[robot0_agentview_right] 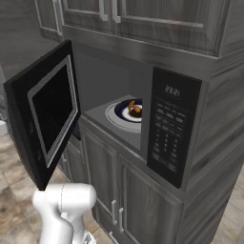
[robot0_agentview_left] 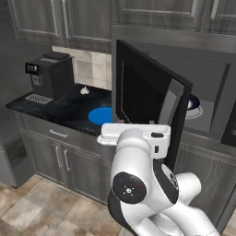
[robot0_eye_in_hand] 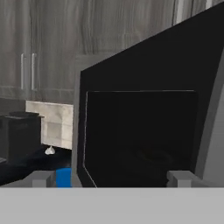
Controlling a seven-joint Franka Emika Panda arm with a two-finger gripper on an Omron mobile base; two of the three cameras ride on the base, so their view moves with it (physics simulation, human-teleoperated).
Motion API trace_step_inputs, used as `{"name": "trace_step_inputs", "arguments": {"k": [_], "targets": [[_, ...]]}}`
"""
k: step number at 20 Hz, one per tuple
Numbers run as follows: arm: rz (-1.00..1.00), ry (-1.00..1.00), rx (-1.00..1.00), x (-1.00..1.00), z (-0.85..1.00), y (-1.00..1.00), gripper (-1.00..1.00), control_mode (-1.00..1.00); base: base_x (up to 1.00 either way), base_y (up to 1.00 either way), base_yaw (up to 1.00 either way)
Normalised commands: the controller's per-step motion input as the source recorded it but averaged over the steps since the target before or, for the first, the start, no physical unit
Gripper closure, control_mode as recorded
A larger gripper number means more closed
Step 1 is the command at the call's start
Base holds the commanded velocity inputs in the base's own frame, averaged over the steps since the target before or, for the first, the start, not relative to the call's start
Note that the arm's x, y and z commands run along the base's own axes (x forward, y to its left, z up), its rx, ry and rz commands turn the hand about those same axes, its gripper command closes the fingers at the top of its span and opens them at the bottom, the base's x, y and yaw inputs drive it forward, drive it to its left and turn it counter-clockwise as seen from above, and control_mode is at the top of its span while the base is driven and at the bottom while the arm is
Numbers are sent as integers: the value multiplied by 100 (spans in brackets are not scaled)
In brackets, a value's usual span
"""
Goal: Pick the mushroom from the counter and place it in the microwave. Then turn on the microwave.
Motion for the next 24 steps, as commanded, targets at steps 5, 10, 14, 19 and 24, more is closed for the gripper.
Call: {"name": "trace_step_inputs", "arguments": {"k": [5,10,14,19,24], "targets": [[0,-1,0,51,-4,-56,-100,-100,0,0,0],[0,-2,0,50,-5,-53,-100,-100,0,0,0],[0,0,0,54,-8,-52,-100,-100,0,0,0],[0,0,-1,58,-10,-48,-100,-100,0,0,0],[0,-1,-3,60,-10,-39,-100,-100,0,0,0]]}}
